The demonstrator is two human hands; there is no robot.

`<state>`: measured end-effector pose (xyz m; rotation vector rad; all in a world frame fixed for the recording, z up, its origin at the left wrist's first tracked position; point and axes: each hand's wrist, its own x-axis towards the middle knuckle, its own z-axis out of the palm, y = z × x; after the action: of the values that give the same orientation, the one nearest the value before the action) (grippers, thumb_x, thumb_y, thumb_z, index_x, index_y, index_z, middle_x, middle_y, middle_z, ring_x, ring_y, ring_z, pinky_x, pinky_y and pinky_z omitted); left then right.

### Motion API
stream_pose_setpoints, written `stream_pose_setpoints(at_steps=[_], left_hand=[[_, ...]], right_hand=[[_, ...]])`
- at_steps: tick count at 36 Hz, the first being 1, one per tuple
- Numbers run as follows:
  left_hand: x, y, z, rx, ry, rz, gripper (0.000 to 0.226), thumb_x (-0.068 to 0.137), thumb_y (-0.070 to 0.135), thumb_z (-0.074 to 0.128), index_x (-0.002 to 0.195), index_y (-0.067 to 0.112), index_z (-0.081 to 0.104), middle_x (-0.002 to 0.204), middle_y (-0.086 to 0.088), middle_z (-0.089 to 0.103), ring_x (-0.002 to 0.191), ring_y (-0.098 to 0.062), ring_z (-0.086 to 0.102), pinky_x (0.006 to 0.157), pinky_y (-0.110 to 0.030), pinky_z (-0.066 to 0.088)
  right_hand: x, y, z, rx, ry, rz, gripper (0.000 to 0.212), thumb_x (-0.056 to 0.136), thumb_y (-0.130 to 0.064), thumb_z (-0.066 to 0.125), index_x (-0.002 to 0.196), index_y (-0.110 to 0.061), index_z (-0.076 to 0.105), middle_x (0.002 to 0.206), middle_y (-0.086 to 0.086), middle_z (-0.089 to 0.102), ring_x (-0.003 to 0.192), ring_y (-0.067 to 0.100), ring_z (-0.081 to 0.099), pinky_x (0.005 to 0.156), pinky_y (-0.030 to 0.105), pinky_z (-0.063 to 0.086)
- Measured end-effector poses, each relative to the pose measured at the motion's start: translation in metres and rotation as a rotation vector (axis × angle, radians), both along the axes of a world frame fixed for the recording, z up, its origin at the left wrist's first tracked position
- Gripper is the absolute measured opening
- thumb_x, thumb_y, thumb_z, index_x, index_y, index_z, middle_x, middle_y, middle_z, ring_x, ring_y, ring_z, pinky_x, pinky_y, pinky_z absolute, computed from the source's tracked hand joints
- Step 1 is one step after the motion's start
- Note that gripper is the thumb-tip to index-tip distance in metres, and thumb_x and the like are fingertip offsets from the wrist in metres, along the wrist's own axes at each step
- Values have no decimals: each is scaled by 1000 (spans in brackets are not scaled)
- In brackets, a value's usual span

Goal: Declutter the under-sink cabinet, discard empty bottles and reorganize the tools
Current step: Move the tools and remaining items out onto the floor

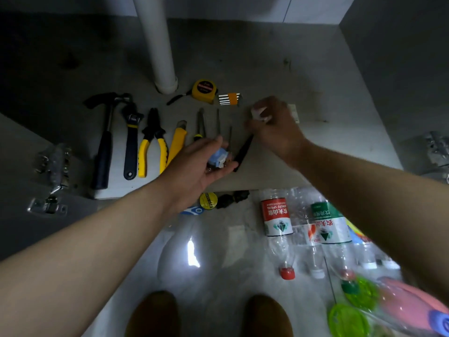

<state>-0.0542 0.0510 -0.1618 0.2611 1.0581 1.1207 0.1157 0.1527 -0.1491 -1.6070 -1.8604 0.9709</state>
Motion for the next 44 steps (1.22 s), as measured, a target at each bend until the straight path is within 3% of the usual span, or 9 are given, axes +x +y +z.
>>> stream_pose_setpoints(at_steps=[5, 10, 16, 18, 21, 24, 29, 33, 44], left_hand=[[-1, -36, -8, -37, -61, -312, 45, 80, 18, 73, 123, 6, 66, 131, -19, 61, 112, -31, 71, 89, -30, 59], [2, -60, -28, -53, 49, -578, 39, 89, -3, 68, 125, 11, 65, 132, -15, 60, 110, -29, 72, 88, -29, 59], [5, -82, -69, -56, 573, -780, 39, 86, 26, 79, 121, 23, 61, 118, -2, 70, 105, -17, 71, 91, -34, 60], [4, -88, -83, -40, 777, -841, 41, 84, 36, 81, 116, 24, 58, 112, 4, 67, 99, -9, 65, 76, -22, 52], [2, -96, -100, -6, 987, -828, 38, 79, 40, 83, 104, 27, 58, 99, 7, 65, 87, -6, 60, 64, -21, 42], [3, -102, -110, 47, 1133, -807, 36, 74, 41, 84, 100, 29, 63, 95, 11, 67, 87, -10, 64, 73, -29, 51], [9, -99, -117, 47, 1199, -778, 23, 77, 35, 82, 97, 28, 73, 95, 10, 70, 88, -10, 63, 73, -24, 44], [12, -96, -119, 59, 1142, -733, 8, 85, 22, 76, 92, 26, 79, 93, 11, 74, 89, -6, 66, 67, -11, 43], [18, -79, -128, 66, 1044, -715, 36, 84, 10, 75, 119, 20, 71, 114, 1, 71, 103, -13, 65, 81, -17, 51]], right_hand=[[6, 42, -13, 33, -509, 60, 57, 92, -22, 63, 146, -20, 44, 146, 17, 36, 123, 39, 54, 103, 37, 45], [7, 45, -17, 127, -625, 54, 34, 94, -20, 61, 126, -9, 57, 126, 21, 52, 113, 42, 57, 91, 40, 48], [25, 10, -19, 178, -518, 23, 27, 94, -30, 60, 109, -8, 61, 104, 17, 64, 99, 38, 62, 78, 37, 50], [35, -16, -16, 213, -393, 6, 29, 94, -40, 60, 99, -11, 58, 85, 8, 65, 79, 30, 64, 66, 37, 52], [46, -67, -10, 203, -210, 103, 30, 93, -48, 57, 88, -19, 54, 67, -3, 60, 59, 15, 58, 54, 31, 48], [56, -115, -17, 71, -221, 287, 27, 85, -46, 57, 83, -20, 52, 58, -5, 53, 53, 9, 51, 50, 26, 39], [60, -156, -60, -96, -325, 473, 14, 85, -21, 70, 86, -14, 58, 69, -17, 51, 61, 3, 52, 55, 20, 40], [52, -153, -84, -149, -387, 361, 13, 90, -18, 66, 95, -8, 60, 89, 9, 65, 78, 26, 63, 69, 40, 56], [40, -130, -105, -104, -542, 346, 15, 89, -8, 57, 103, -8, 60, 92, 19, 69, 84, 36, 67, 66, 33, 50]])
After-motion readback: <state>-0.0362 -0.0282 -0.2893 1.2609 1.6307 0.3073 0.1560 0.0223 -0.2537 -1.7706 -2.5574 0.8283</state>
